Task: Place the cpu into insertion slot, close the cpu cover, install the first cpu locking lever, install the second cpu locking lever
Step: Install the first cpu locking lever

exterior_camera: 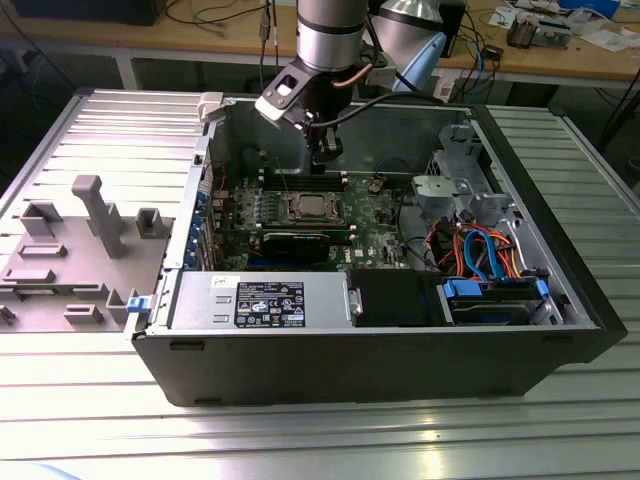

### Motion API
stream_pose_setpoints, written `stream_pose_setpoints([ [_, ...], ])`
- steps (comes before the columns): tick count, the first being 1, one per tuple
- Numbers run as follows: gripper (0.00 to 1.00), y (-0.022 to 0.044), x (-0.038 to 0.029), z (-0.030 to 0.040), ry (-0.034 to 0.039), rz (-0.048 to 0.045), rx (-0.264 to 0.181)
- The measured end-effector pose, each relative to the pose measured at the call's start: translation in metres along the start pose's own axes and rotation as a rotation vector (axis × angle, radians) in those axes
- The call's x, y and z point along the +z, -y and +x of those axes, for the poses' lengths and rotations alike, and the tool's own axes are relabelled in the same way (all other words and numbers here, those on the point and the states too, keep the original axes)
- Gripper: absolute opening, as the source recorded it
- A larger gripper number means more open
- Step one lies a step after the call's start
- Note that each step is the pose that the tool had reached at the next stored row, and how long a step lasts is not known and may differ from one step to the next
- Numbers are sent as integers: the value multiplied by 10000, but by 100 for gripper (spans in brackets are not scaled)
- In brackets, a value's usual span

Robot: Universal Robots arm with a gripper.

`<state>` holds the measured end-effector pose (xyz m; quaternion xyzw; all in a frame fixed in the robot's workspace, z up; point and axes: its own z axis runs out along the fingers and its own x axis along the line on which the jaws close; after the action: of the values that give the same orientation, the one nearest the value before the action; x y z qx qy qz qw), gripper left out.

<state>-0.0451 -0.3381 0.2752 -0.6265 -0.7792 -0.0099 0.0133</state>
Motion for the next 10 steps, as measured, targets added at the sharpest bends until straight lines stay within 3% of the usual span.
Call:
stream_pose_setpoints([
  [10, 11, 10, 1, 3, 0, 9, -278],
])
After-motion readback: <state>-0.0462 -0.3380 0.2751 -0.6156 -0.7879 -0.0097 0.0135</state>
